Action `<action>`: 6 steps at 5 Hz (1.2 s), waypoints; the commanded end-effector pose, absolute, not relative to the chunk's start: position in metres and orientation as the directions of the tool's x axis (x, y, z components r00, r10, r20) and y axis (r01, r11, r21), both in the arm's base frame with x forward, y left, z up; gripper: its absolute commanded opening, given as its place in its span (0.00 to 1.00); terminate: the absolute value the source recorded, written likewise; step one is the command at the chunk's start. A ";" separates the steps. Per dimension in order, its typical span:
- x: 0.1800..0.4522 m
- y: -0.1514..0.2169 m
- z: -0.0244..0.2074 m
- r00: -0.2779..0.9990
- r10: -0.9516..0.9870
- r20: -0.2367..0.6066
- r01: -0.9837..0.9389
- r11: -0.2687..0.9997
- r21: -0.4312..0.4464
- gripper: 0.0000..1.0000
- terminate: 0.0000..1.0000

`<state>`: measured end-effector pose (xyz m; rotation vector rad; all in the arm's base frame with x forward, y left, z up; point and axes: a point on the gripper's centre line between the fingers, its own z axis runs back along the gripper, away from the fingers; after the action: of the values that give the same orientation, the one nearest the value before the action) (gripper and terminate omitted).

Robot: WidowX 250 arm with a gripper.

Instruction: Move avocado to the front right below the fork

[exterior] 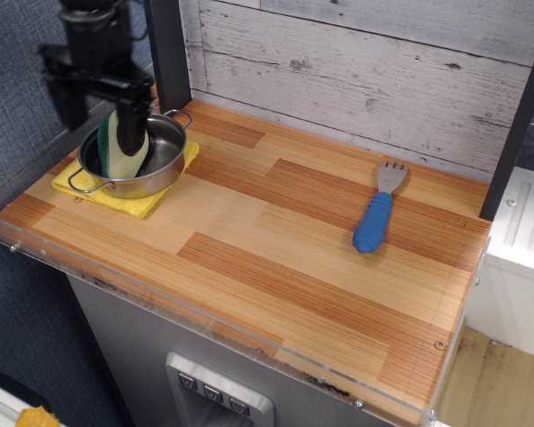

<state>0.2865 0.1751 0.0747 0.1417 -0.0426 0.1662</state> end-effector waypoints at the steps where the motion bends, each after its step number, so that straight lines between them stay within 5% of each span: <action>1: 0.279 0.198 0.072 0.958 0.277 0.073 -0.284 0.954 0.098 1.00 0.00; 3: 0.277 0.198 0.052 0.945 0.318 0.075 -0.323 0.944 0.064 1.00 0.00; 6: 0.301 0.195 0.070 0.962 0.251 0.111 -0.261 0.961 0.093 1.00 0.00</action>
<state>0.2969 0.1918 0.0547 0.0854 -0.0574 0.2642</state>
